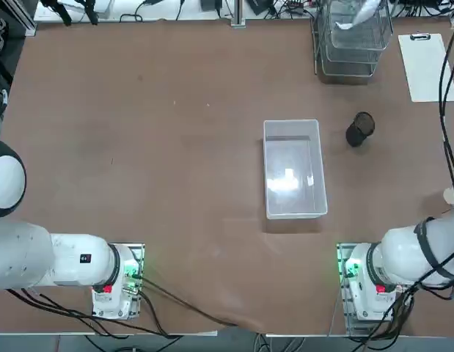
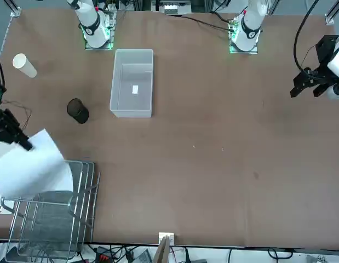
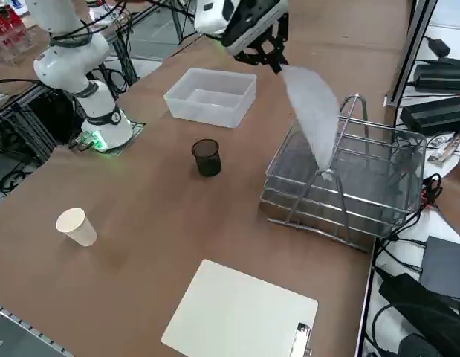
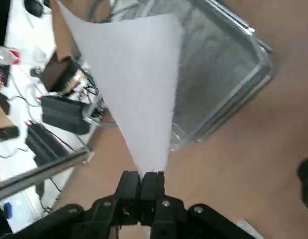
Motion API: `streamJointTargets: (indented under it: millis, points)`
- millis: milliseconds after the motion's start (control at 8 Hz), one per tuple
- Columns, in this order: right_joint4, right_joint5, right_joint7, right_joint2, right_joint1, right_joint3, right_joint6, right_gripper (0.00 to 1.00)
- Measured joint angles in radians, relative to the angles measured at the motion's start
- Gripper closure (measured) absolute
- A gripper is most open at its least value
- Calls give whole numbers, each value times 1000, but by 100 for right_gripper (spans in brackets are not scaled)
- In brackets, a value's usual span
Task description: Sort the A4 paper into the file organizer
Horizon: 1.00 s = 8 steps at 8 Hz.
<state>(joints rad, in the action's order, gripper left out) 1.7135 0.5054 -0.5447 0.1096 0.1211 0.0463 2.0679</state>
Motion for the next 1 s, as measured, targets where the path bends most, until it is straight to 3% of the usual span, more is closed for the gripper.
streamJointTargets:
  millis: [500,1000]
  points:
    - [87,-30,0,-8,41,5,-5,98]
    - [107,-30,-81,17,48,5,77,98]
